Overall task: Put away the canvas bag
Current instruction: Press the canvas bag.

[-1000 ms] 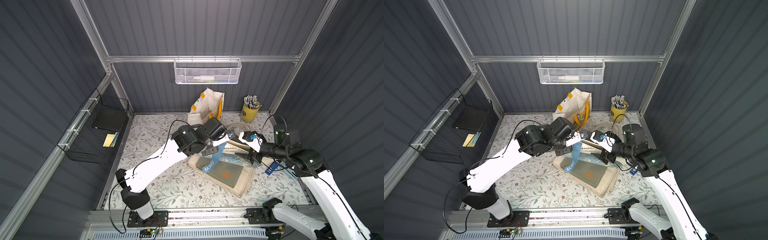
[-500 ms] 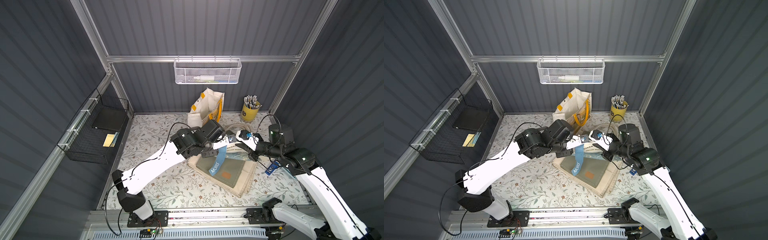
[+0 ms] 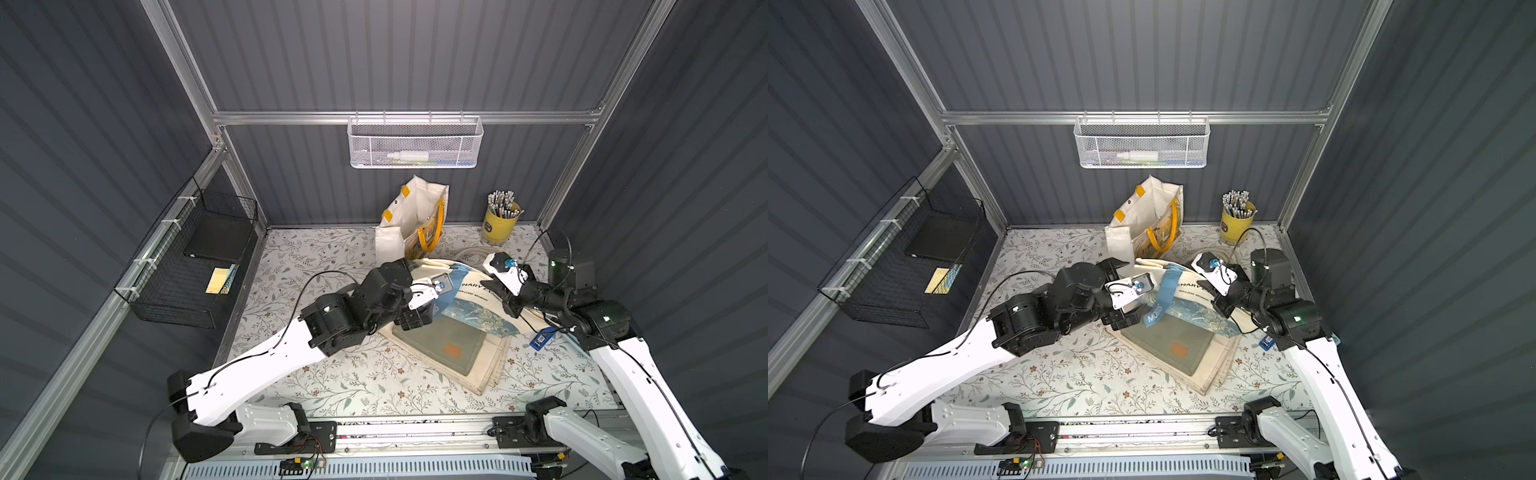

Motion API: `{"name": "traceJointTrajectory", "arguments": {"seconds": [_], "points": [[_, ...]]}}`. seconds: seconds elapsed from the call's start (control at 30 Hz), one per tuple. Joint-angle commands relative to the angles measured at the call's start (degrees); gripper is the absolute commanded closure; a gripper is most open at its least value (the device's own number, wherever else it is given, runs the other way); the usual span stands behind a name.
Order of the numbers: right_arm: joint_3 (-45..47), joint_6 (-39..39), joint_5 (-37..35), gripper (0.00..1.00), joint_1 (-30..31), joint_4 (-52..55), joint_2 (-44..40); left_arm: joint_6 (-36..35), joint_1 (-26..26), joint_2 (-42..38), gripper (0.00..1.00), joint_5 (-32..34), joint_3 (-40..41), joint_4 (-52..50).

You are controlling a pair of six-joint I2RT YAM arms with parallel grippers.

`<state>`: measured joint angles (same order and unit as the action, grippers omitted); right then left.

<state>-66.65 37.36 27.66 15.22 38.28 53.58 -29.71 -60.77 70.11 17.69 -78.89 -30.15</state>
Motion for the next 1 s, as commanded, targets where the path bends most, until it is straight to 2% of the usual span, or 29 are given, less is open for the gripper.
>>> {"name": "traceJointTrajectory", "arguments": {"seconds": [0.0,0.07,0.17,0.27,0.37,0.47,0.6,0.7,0.8,0.9,0.97], "points": [[-0.08,0.6,8.65,1.0,-2.57,-6.81,-2.92,1.42,0.63,-6.17,0.01,2.3,7.25,8.39],[-0.07,0.94,12.2,1.0,-3.63,-7.87,-3.81,2.95,1.74,-9.85,0.01,2.57,12.94,10.05],[-0.55,1.91,15.9,1.0,-4.05,-7.93,-4.66,8.24,7.06,-13.88,0.01,-0.95,19.06,11.12],[-0.52,1.98,16.33,1.0,-4.13,-8.27,-6.1,16.07,15.64,-13.6,0.01,-9.64,19.76,7.96],[-0.6,1.0,15.34,1.0,-4.23,-8.93,-7.99,23.41,23.57,-12.64,0.01,-18.41,21.63,9.22],[-0.38,0.26,13.79,1.0,-4.41,-9.01,-9.71,30.3,31.43,-12.9,0.01,-27.44,24.87,14.01],[1.44,-1.41,11.96,1.0,-4.41,-12.03,-12.25,40.87,40.97,-11.97,0.01,-46.31,30.09,23.68],[1.76,-2.04,11.29,1.0,-4.5,-12.8,-13.1,45.66,42.57,-12.56,0.01,-55.23,36.02,36.76],[1.74,-2.25,11.25,1.0,-4.5,-13.12,-12.94,48.51,42.59,-11.96,0.01,-60.2,38.67,45.21],[1.29,-3.48,12.71,1.0,-4.5,-13.89,-12.45,51.22,42.58,-9.8,0.0,-63.22,39.81,53.21],[1.07,-4.3,13.41,1.0,-4.5,-14.47,-12.22,53.32,42.58,-9.19,0.01,-62.29,41.71,60.05]]}}
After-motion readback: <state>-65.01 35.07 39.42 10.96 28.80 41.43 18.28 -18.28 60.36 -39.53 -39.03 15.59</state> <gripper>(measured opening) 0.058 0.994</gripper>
